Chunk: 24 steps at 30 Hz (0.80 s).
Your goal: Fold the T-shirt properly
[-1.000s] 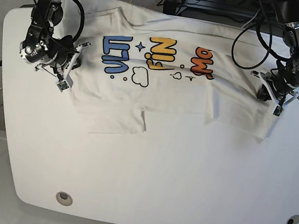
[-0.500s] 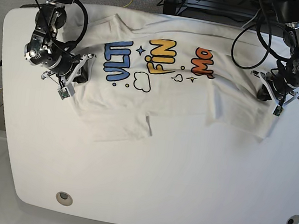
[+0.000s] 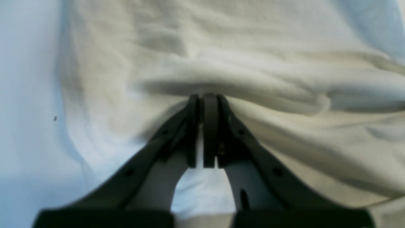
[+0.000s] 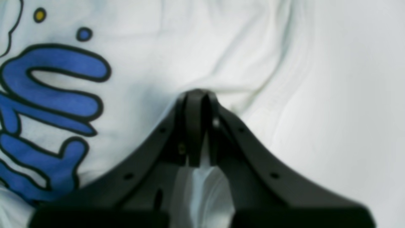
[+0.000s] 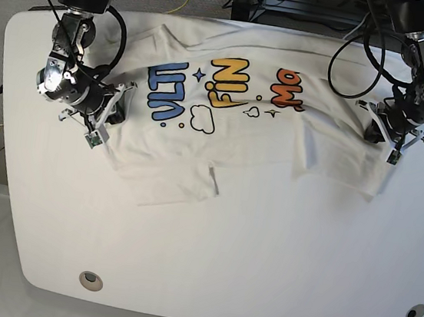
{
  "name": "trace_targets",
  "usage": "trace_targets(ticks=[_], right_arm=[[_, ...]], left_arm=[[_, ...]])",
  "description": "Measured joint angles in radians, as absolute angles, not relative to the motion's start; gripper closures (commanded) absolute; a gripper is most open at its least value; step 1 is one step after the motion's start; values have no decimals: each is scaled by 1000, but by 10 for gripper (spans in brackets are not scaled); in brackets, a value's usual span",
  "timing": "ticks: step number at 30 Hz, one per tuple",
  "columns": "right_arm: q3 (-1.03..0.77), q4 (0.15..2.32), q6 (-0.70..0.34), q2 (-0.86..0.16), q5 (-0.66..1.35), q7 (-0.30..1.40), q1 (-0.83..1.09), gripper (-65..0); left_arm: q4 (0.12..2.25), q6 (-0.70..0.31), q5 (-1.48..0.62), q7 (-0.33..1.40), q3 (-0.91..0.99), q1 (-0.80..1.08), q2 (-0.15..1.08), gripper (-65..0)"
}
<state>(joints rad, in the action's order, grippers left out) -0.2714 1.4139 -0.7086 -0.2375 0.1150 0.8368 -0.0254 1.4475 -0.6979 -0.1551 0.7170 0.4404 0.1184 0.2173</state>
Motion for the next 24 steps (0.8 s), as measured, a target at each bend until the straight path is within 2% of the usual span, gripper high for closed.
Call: trace_targets(ticks=[17, 24], right_arm=[[-274, 1347, -707, -260, -4, 786, -92, -29], [-278, 1346, -707, -260, -22, 784, -94, -29]], left_arm=[[1439, -700, -128, 768, 437, 60, 216, -17], [1431, -700, -39, 789, 437, 16, 217, -17]])
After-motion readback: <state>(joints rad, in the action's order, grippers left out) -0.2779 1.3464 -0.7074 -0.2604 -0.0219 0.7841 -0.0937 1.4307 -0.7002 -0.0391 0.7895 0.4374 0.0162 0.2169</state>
